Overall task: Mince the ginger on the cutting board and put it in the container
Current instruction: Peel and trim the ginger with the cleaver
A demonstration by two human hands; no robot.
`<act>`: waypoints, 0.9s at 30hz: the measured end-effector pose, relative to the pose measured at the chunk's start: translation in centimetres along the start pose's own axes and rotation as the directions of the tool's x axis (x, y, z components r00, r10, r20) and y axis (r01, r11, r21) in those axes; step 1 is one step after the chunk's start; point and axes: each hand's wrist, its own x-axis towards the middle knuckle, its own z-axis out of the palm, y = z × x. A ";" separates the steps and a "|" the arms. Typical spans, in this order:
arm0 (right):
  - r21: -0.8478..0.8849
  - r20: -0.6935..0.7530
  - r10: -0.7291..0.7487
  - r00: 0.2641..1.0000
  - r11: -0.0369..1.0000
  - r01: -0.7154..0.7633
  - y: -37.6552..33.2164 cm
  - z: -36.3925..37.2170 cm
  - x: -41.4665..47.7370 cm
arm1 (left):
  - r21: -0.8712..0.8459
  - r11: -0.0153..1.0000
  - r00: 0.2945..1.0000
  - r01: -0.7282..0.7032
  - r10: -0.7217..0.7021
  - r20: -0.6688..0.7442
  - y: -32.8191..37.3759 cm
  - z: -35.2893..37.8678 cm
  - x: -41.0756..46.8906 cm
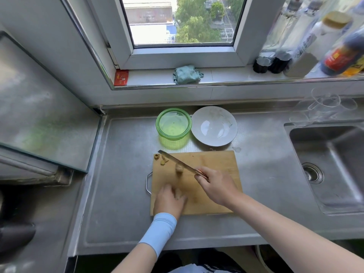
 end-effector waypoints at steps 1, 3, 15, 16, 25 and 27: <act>0.008 0.009 -0.004 1.000 1.000 0.004 0.1 0.2 -0.2 | -0.028 0.998 0.998 0.059 -0.059 0.000 0.4 0.0 -0.2; 0.014 0.035 -0.009 0.999 1.000 0.009 0.4 0.5 -0.7 | -0.029 0.994 0.995 0.102 -0.102 0.003 0.7 -0.5 -0.6; -0.097 0.127 0.008 0.992 0.995 0.004 1.2 0.4 -1.7 | 0.177 0.636 0.656 -0.751 0.749 0.095 -4.8 -1.3 2.4; -0.097 0.130 0.009 0.991 0.995 0.003 1.2 0.3 -1.7 | 0.178 0.644 0.662 -0.744 0.746 0.068 -4.9 -1.0 2.5; -0.062 0.174 0.033 0.984 0.998 -0.023 1.1 0.2 -1.0 | 0.121 0.903 0.900 -0.412 0.425 -0.103 -4.9 0.2 0.7; -0.071 0.182 0.026 0.983 0.997 -0.013 1.0 0.3 -0.8 | 0.126 0.897 0.894 -0.423 0.436 -0.102 -4.7 0.1 0.2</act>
